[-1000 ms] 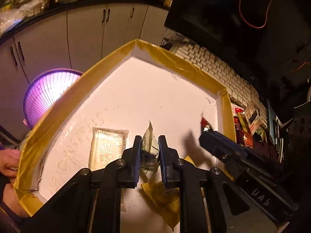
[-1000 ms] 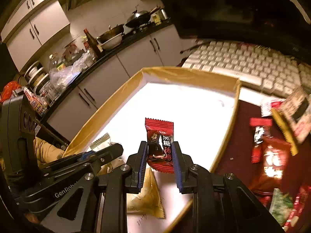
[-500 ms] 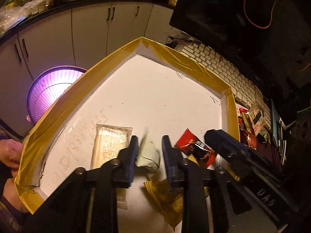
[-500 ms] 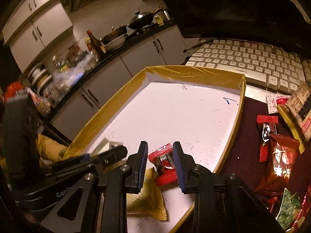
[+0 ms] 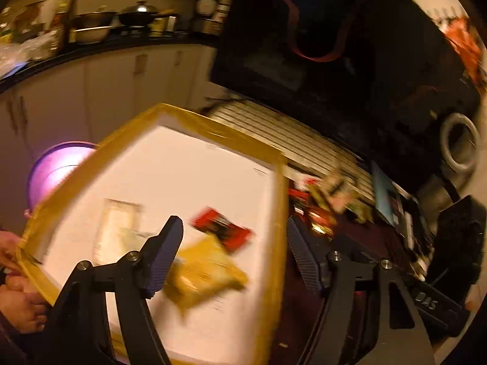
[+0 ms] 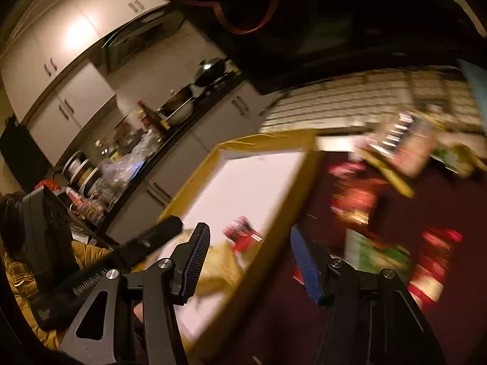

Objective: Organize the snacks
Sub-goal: 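Move both tools back over the snack pile, then grasp a red candy pack with the right gripper while the left grasps the green pea pack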

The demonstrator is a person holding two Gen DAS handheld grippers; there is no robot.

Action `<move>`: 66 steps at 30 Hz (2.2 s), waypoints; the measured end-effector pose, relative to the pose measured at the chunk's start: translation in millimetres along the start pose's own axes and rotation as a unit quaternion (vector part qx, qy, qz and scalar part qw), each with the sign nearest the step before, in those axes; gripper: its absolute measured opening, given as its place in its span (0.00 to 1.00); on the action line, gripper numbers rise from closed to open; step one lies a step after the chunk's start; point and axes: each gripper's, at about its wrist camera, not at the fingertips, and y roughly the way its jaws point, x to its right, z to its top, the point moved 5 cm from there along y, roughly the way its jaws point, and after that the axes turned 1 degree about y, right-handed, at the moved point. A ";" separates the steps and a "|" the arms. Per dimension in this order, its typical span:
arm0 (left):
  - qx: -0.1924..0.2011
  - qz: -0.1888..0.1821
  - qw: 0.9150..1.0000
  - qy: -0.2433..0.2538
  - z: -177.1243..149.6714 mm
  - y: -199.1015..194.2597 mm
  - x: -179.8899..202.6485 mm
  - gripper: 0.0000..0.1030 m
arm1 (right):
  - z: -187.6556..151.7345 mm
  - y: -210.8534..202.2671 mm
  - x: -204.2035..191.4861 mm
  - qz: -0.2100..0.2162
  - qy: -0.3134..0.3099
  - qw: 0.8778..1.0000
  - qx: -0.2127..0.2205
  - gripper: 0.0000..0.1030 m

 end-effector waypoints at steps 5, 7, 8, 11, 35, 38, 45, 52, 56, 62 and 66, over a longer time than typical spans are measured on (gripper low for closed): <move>-0.007 -0.044 0.998 0.033 -12.4 -5.1 40.9 0.68 | -11.2 -35.5 39.7 -0.050 0.005 0.999 0.016 0.56; -0.016 -0.064 0.997 0.047 -18.6 -5.8 57.1 0.68 | -13.4 -43.7 55.7 -0.077 0.009 0.997 0.025 0.56; -0.020 -0.073 0.996 0.052 -21.8 -5.3 64.1 0.68 | -13.8 -46.1 62.7 -0.087 0.013 0.996 0.027 0.56; -0.035 -0.088 0.993 0.065 -31.2 -5.9 78.8 0.68 | -15.1 -47.2 76.0 -0.085 0.028 0.995 0.031 0.56; -0.062 -0.062 0.996 0.030 -34.2 10.7 68.1 0.68 | -19.3 -40.5 109.2 -0.144 0.092 0.985 0.030 0.59; -0.062 -0.061 0.995 0.038 -34.3 10.9 71.8 0.68 | -21.9 -33.6 105.0 -0.172 0.071 0.983 0.013 0.46; -0.063 -0.057 0.995 0.050 -36.5 9.2 73.1 0.68 | -28.7 -21.4 88.1 -0.257 -0.002 0.966 -0.014 0.22; -0.071 -0.061 0.994 0.053 -38.7 16.1 73.8 0.68 | -25.3 -51.2 96.6 -0.215 0.026 0.976 0.022 0.22; -0.084 -0.059 0.992 0.079 -44.0 25.7 89.2 0.68 | -20.5 -68.9 106.1 -0.199 0.049 0.976 0.073 0.22; -0.115 -0.034 0.986 0.118 -42.5 61.7 117.7 0.68 | -19.1 -72.4 106.7 -0.180 0.060 0.979 0.080 0.22; -0.110 -0.013 0.983 0.146 -40.4 81.3 127.8 0.55 | -17.4 -71.7 106.7 -0.174 0.064 0.979 0.084 0.22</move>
